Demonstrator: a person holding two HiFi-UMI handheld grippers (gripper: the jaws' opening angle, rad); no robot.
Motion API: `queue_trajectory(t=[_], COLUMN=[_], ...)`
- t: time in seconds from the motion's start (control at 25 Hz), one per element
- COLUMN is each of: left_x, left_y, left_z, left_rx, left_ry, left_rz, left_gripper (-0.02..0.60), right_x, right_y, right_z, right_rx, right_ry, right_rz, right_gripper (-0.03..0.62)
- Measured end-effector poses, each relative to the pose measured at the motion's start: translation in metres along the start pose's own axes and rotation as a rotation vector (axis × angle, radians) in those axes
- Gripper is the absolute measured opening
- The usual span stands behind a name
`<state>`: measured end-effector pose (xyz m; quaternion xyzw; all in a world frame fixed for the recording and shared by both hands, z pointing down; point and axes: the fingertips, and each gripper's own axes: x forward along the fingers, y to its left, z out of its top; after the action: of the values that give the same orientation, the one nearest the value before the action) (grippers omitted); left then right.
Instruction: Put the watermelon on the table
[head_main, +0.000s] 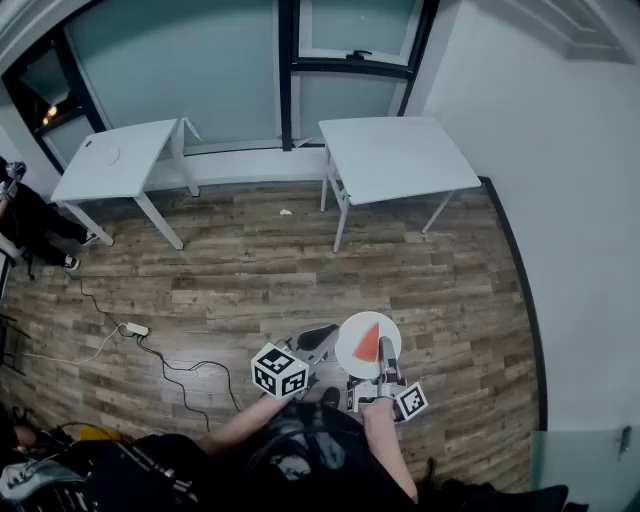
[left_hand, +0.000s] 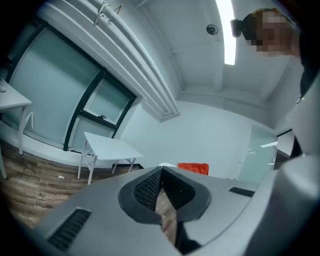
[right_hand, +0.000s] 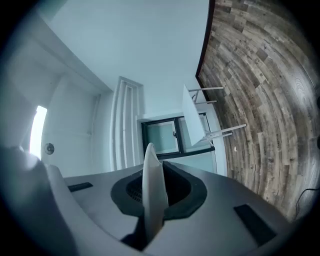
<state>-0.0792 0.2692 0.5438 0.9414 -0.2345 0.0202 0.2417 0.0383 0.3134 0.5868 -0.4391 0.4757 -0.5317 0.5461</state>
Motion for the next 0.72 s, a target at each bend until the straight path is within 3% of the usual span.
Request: queue_trajectory(t=[0.72], left_x=[-0.023], left_y=[0.031], left_z=[0.014], left_rx=[-0.011], left_ry=[-0.009], left_rz=[-0.032], left_gripper=[0.005], right_x=[0.023], right_y=[-0.003], right_z=[-0.029], right_rx=[0.006], right_ry=[-0.027], right_rz=[0.029], right_gripper=[0.029])
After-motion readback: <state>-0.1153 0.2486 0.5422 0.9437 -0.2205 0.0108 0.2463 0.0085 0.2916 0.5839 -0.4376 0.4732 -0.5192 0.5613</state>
